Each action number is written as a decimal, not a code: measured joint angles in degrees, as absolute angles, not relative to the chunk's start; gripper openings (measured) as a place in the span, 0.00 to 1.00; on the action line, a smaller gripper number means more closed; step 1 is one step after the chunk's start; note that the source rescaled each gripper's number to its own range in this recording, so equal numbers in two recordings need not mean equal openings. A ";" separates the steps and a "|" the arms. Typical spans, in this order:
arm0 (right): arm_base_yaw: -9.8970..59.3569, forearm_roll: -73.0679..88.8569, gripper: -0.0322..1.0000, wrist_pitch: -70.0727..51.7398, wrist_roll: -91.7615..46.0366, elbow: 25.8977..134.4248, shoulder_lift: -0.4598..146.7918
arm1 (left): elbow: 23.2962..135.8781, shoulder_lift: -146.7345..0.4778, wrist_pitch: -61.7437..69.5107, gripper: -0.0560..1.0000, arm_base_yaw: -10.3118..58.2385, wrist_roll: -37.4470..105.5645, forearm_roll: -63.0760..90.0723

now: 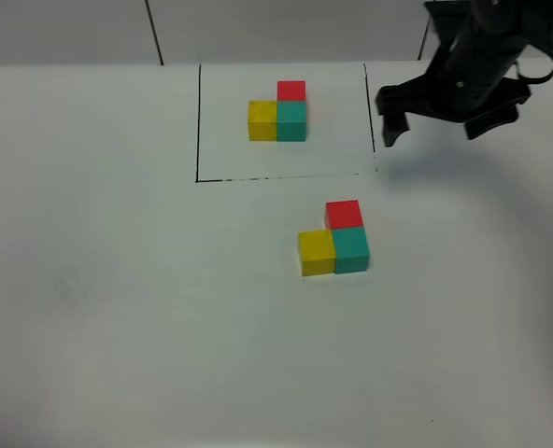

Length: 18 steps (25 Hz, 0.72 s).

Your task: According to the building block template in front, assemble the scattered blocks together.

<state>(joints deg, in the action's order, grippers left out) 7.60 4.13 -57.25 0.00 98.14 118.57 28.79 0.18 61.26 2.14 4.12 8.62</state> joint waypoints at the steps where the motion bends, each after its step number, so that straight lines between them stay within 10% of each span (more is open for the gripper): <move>1: 6.42 4.08 0.94 -57.74 -0.95 97.51 117.74 | 28.79 0.18 61.26 0.87 2.14 4.12 8.62; 18: -1.47 4.87 0.93 -47.67 -9.77 63.27 84.65 | 28.79 0.18 61.26 0.87 2.14 4.12 8.62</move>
